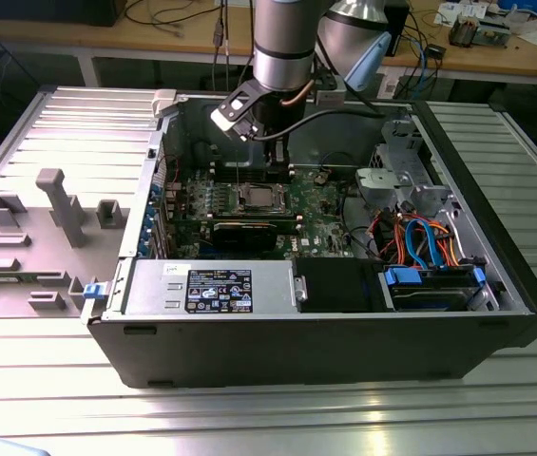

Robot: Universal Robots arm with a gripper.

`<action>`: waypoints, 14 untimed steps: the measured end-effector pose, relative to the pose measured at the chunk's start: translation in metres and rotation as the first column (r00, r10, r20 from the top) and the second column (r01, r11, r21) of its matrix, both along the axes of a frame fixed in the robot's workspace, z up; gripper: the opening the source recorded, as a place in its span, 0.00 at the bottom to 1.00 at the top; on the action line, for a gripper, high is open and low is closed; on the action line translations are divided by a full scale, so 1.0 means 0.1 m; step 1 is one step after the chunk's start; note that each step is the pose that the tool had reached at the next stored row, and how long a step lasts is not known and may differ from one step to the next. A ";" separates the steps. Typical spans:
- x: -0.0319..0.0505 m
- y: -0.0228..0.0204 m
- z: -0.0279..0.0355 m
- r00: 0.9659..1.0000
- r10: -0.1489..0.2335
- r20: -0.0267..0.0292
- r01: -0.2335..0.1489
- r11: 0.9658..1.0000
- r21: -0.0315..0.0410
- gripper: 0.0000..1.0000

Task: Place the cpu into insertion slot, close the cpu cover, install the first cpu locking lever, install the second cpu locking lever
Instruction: 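Close the cpu cover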

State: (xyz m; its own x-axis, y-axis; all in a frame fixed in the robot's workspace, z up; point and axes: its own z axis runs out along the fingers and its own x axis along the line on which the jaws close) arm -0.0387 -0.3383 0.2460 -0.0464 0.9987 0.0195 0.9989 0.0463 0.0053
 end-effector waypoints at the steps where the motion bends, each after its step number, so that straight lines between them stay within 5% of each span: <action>1: -0.001 0.000 -0.001 1.000 0.000 0.000 0.000 1.000 0.000 0.11; 9: -0.062 0.000 -0.027 1.000 0.000 0.000 0.000 1.000 0.000 0.11; 14: -0.189 -0.005 -0.118 1.000 0.000 0.000 0.000 1.000 0.000 0.11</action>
State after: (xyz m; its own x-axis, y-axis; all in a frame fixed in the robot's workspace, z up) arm -0.0576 -0.3389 0.2342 -0.0468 0.9987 0.0195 0.9989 0.0467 0.0052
